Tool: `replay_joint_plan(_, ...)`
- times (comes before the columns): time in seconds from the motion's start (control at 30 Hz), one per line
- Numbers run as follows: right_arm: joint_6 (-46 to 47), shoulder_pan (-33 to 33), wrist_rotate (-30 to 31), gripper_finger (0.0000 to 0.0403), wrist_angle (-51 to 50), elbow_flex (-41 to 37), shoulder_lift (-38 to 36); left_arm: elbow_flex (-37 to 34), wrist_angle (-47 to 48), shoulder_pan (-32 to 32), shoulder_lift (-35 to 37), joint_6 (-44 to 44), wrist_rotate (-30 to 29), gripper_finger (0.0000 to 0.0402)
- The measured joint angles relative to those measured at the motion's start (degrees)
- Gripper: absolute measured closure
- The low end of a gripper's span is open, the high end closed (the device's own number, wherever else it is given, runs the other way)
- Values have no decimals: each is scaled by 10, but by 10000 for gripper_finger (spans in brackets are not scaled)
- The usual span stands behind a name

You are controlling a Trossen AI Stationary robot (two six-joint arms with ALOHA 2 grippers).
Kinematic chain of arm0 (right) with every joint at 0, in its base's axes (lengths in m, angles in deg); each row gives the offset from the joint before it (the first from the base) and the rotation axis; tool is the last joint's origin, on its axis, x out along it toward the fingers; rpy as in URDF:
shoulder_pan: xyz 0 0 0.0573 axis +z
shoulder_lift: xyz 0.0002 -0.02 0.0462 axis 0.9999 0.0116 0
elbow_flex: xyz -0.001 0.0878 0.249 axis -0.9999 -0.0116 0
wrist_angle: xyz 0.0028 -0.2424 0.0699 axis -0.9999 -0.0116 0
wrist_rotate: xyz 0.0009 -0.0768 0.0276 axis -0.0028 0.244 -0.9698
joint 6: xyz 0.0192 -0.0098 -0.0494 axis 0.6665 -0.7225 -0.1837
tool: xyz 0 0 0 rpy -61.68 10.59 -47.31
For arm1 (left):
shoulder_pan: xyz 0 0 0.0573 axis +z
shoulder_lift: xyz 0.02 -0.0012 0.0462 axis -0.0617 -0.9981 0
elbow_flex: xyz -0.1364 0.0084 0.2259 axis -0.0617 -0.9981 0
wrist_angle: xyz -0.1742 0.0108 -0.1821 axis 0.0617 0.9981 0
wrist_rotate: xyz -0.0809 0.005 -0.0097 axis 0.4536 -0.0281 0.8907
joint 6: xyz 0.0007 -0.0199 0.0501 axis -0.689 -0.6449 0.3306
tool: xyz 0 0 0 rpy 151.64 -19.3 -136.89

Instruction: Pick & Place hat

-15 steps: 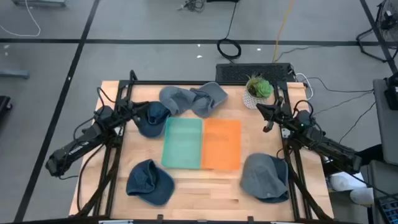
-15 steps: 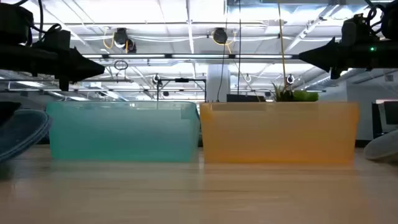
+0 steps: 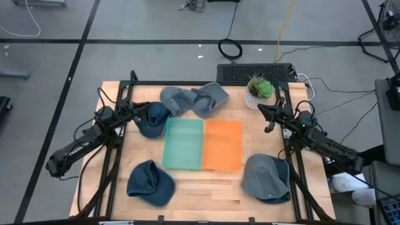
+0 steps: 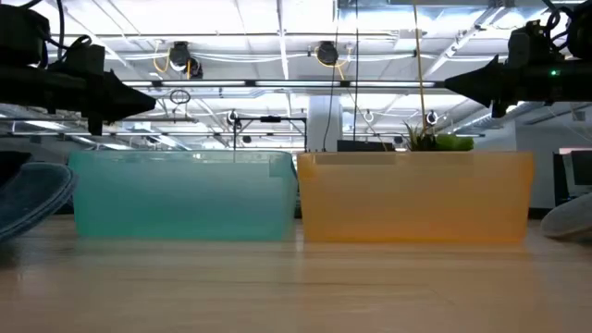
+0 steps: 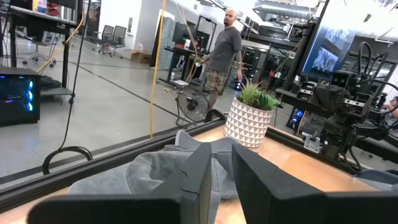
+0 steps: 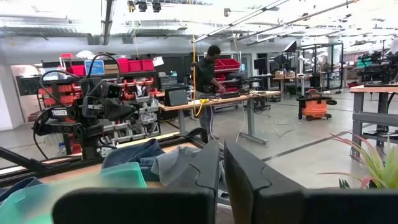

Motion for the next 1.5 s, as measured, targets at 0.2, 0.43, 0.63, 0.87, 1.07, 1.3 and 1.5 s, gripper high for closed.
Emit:
replay_joint_plan(0.2, 0, 0, 0, 387, 0, 0, 0, 0, 0, 0, 0, 0, 0, 330)
replay_joint_plan(0.43, 0, 0, 0, 387, 0, 0, 0, 0, 0, 0, 0, -6, 0, 330)
replay_joint_plan(0.63, 0, 0, 0, 387, 0, 0, 0, 0, -1, 0, 0, -16, 0, 330)
replay_joint_plan(0.87, 0, 0, 0, 387, 0, 0, 0, 0, -1, 0, 0, -23, 0, 330)
replay_joint_plan(1.07, 0, 0, 0, 387, 0, 0, 0, 0, -1, 0, 0, -44, 0, 330)
replay_joint_plan(1.3, 0, 0, 0, 387, 0, 0, 0, 0, -1, 0, 0, -45, 0, 329)
replay_joint_plan(1.5, 0, 0, 0, 387, 0, 0, 0, 9, -10, 0, 0, -65, 44, 321)
